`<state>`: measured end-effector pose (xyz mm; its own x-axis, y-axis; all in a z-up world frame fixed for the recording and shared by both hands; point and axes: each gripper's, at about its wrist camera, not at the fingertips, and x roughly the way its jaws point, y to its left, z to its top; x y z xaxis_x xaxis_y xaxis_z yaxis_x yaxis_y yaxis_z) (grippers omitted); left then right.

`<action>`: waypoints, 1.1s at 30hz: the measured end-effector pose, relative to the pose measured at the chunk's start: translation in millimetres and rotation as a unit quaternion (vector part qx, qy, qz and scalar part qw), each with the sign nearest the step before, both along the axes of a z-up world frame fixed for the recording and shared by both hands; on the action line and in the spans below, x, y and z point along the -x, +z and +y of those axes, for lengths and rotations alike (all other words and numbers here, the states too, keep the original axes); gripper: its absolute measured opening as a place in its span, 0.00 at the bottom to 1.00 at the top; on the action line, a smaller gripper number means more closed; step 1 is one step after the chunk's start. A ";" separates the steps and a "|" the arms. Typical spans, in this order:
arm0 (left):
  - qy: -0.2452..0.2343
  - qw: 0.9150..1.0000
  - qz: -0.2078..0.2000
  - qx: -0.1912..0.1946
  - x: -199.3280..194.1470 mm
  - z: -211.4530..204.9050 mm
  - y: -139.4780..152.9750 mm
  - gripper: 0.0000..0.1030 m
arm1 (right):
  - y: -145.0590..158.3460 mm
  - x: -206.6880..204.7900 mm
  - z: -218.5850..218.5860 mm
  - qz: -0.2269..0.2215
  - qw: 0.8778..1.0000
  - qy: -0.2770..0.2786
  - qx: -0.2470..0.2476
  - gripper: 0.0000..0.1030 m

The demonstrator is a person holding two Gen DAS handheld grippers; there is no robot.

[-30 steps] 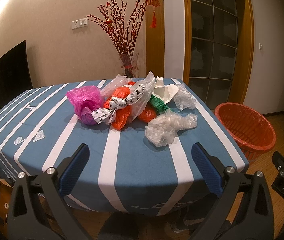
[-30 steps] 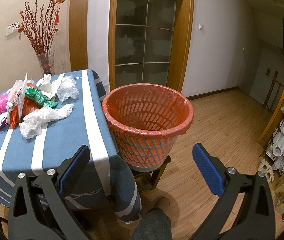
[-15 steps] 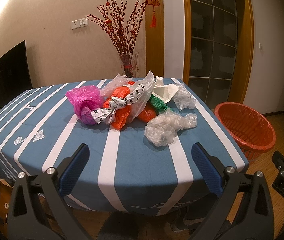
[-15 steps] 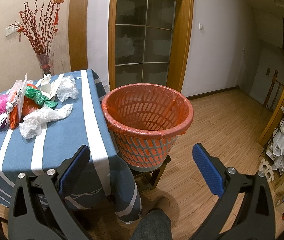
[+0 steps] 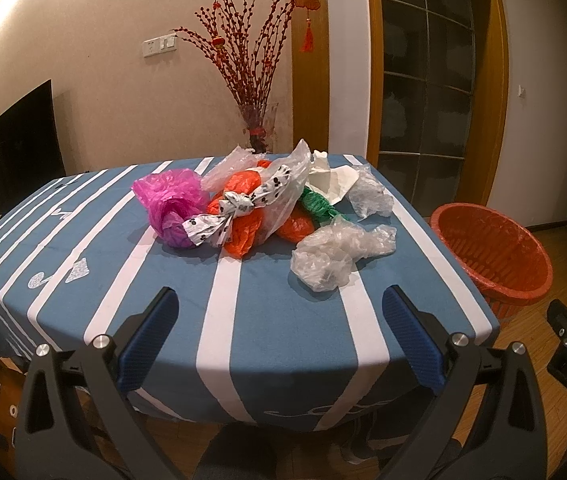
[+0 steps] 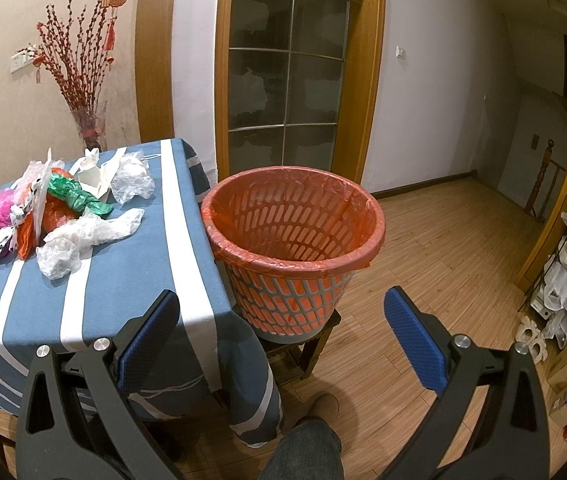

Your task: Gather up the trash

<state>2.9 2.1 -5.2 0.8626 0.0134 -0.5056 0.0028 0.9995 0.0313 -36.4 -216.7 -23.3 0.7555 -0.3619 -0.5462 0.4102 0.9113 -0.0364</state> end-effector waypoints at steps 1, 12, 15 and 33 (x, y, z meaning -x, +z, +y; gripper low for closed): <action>0.002 1.000 0.000 0.000 -1.6 1.6 0.3 0.96 | 0.1 -1.0 0.1 0.000 1.000 0.001 0.000 0.98; 0.076 0.997 0.021 0.018 -37.3 66.8 -3.5 0.96 | 2.7 -41.9 22.7 -0.004 0.999 0.051 -0.007 0.98; 0.098 0.994 0.028 0.026 -50.7 87.7 -4.1 0.96 | 4.3 -62.9 37.0 -0.005 0.997 0.076 -0.008 0.98; 0.122 0.989 0.060 0.063 -142.1 166.1 -13.1 0.96 | -25.7 -187.0 114.0 0.061 0.976 0.195 -0.081 0.86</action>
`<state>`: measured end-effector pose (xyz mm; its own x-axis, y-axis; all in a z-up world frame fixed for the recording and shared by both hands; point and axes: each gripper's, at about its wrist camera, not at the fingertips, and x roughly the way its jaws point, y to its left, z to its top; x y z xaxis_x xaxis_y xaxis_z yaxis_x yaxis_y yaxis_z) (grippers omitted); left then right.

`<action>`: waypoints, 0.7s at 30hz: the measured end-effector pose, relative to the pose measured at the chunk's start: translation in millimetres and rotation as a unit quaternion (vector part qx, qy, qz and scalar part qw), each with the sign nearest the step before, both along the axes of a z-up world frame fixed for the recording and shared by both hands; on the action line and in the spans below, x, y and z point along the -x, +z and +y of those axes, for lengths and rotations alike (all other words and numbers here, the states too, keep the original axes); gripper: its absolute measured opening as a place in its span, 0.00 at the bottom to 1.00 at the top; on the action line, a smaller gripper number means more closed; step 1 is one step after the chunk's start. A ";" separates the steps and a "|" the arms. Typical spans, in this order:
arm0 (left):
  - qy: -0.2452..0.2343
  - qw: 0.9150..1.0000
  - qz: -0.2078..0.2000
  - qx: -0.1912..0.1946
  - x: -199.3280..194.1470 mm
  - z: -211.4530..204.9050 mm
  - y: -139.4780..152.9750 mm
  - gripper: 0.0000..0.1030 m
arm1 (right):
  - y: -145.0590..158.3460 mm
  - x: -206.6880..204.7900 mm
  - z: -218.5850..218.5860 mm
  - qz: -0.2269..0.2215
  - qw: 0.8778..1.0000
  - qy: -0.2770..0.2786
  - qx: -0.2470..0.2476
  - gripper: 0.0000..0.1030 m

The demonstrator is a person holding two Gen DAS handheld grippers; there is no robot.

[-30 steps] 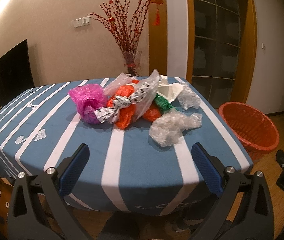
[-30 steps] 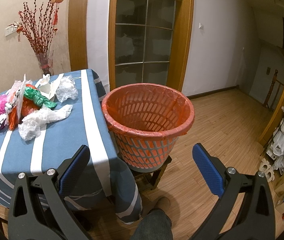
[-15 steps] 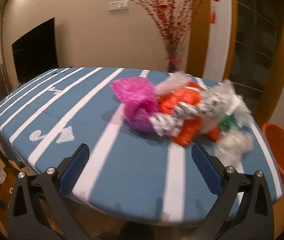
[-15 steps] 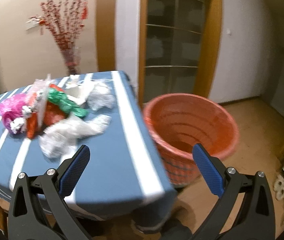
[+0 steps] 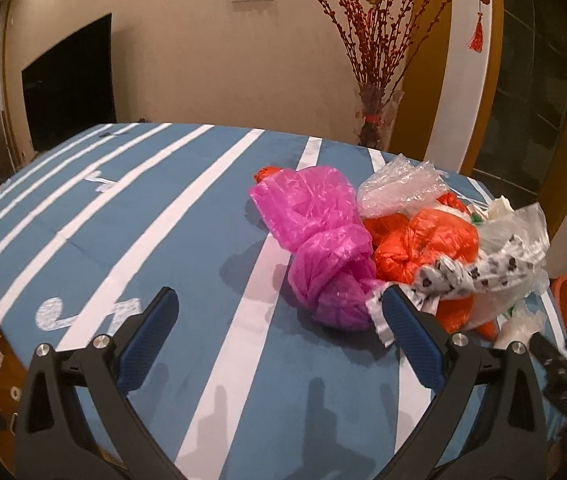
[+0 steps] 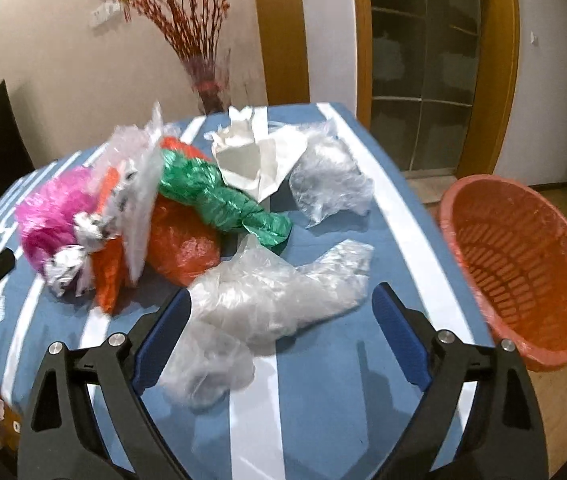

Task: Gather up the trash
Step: 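Grasp the pink bag with the left tool while the right tool grasps the clear bag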

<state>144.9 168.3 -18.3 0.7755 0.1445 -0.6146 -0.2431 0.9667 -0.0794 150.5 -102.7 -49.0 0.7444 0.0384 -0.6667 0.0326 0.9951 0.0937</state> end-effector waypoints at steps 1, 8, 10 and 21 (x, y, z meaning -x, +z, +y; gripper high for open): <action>-0.001 1.000 0.002 0.004 -3.6 0.0 -1.4 0.96 | -3.2 -4.1 1.1 0.008 1.000 0.001 0.001 0.85; -0.011 0.999 0.009 0.028 -29.5 4.9 -4.4 0.96 | -10.4 -10.3 5.7 0.027 0.999 0.041 -0.020 0.57; -0.014 0.999 0.007 0.034 -35.4 5.3 -3.4 0.96 | -10.2 -8.4 9.0 0.028 0.998 0.054 -0.023 0.50; -0.055 0.995 0.046 0.074 -62.9 2.5 -17.5 0.43 | 0.5 -0.8 13.2 0.020 0.997 0.071 -0.034 0.30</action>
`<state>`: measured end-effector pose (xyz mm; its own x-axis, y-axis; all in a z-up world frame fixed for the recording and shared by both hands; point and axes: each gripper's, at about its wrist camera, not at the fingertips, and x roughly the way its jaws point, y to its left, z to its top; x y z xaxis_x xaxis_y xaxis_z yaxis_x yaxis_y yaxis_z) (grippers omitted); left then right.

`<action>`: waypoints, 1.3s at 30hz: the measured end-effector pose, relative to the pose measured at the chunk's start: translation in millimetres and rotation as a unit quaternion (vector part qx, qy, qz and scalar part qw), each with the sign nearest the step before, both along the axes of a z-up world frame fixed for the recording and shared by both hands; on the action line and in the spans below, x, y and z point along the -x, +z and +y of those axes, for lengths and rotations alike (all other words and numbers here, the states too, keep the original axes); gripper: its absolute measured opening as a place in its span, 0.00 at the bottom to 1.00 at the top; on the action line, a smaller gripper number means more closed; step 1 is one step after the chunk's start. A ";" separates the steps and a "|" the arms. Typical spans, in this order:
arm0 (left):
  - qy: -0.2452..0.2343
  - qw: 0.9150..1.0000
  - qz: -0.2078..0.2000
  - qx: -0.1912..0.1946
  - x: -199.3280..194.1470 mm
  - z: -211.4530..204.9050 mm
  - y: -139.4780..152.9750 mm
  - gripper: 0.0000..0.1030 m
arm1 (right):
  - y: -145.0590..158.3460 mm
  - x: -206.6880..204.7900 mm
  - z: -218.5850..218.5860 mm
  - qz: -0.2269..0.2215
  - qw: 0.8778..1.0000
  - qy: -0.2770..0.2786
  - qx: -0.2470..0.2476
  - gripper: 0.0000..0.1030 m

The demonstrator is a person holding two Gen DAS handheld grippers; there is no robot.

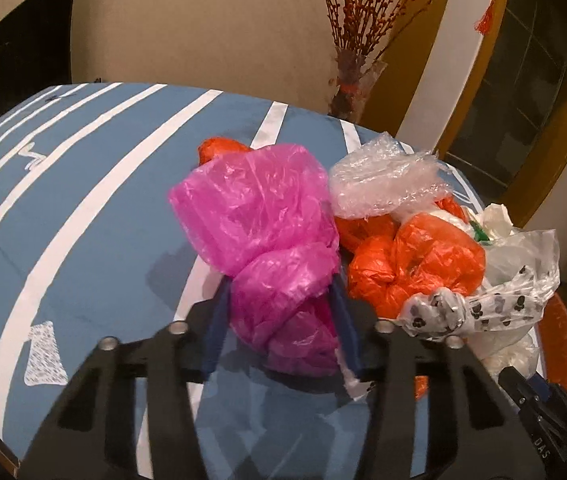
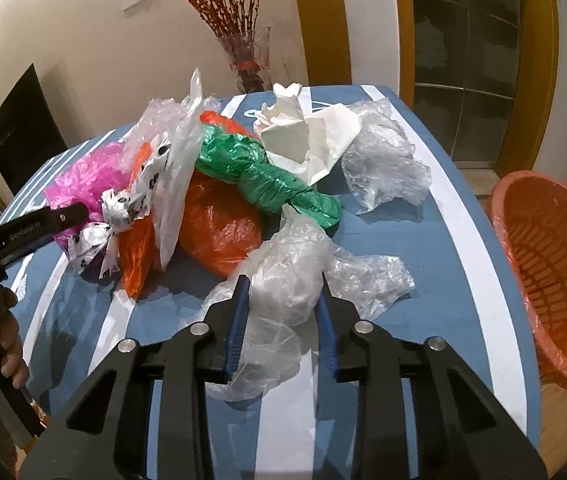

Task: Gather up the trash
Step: 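Grasp the pink bag with the left tool while the right tool grasps the clear bag, then carry both bags over the orange basket and open both tools to drop them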

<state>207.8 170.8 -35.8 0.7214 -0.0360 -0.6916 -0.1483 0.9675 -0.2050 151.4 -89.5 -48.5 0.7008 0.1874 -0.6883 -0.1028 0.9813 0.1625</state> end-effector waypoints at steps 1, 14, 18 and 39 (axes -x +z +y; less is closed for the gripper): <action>-0.001 1.000 -0.003 -0.001 1.0 -0.5 1.3 0.41 | 1.3 0.7 -2.8 -0.001 1.000 -0.002 0.000 0.30; 0.004 0.999 -0.049 -0.023 30.6 2.5 37.5 0.34 | 21.6 15.3 -25.9 -0.034 0.999 -0.019 0.005 0.30; 0.005 0.997 -0.071 -0.028 42.1 -0.3 55.8 0.34 | 30.4 21.2 -36.4 -0.048 0.998 -0.027 0.002 0.30; -0.155 0.978 -0.138 -0.011 67.8 -139.7 120.0 0.34 | 73.6 43.8 -139.5 -0.117 0.984 -0.133 0.008 0.30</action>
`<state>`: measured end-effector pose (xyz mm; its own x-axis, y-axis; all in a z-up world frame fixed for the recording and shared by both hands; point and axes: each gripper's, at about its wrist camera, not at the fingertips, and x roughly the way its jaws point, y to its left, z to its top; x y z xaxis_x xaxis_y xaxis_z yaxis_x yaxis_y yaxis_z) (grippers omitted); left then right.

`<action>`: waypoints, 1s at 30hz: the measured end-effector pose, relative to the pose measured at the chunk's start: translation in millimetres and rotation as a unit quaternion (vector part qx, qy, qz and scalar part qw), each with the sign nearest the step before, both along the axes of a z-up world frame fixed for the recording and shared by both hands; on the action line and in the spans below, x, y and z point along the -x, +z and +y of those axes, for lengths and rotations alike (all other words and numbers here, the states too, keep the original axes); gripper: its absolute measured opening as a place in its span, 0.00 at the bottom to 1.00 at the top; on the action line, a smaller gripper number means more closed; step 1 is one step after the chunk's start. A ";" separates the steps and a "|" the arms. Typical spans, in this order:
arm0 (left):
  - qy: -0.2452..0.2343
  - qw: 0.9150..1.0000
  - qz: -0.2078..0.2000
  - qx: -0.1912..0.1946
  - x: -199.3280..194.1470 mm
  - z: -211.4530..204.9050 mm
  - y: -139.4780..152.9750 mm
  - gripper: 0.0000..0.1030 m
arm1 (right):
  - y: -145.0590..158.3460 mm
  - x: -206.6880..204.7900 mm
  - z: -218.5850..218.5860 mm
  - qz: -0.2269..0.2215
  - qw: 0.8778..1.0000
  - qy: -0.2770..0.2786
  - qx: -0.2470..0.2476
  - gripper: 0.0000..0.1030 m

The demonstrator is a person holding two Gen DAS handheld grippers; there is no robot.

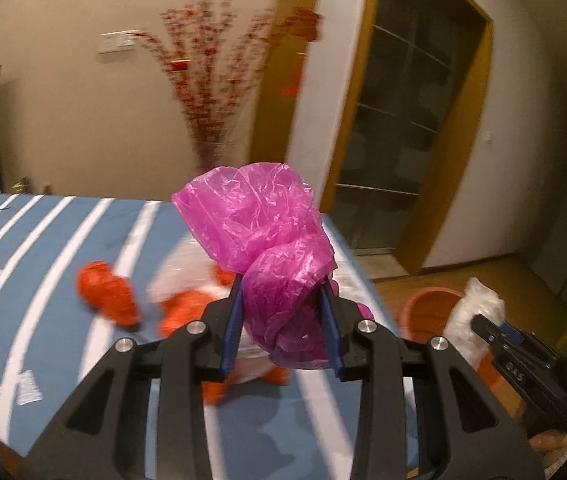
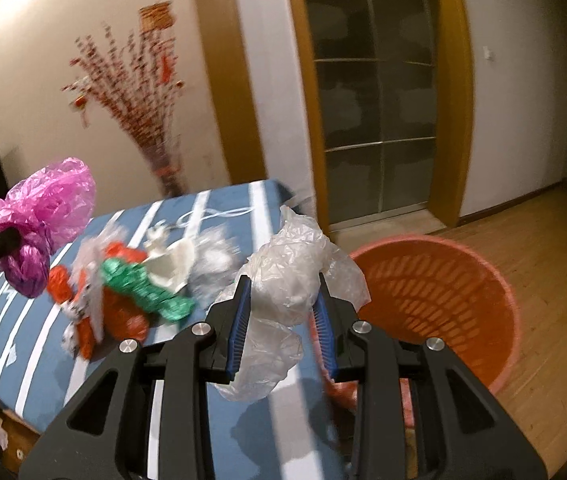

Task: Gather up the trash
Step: 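Carry both bags over the orange basket and open both tools to drop them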

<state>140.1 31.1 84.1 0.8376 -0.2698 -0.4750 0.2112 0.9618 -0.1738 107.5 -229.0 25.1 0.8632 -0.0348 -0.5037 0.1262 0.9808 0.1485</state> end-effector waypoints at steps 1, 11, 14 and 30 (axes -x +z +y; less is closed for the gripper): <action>-0.011 1.000 0.001 0.002 -1.2 -9.9 -0.6 0.34 | 1.3 0.5 -5.5 -0.001 1.000 -0.006 0.000 0.30; -0.126 0.992 0.026 0.009 -19.9 -110.3 -18.7 0.34 | -1.1 10.3 -65.0 0.005 0.996 -0.084 0.006 0.30; -0.152 0.988 0.037 0.016 -25.9 -128.4 -27.3 0.34 | -3.6 9.3 -77.6 0.010 0.995 -0.099 0.007 0.30; -0.217 0.972 0.090 0.027 -64.8 -198.2 -73.0 0.34 | -18.0 -10.6 -115.4 0.025 0.991 -0.131 -0.013 0.30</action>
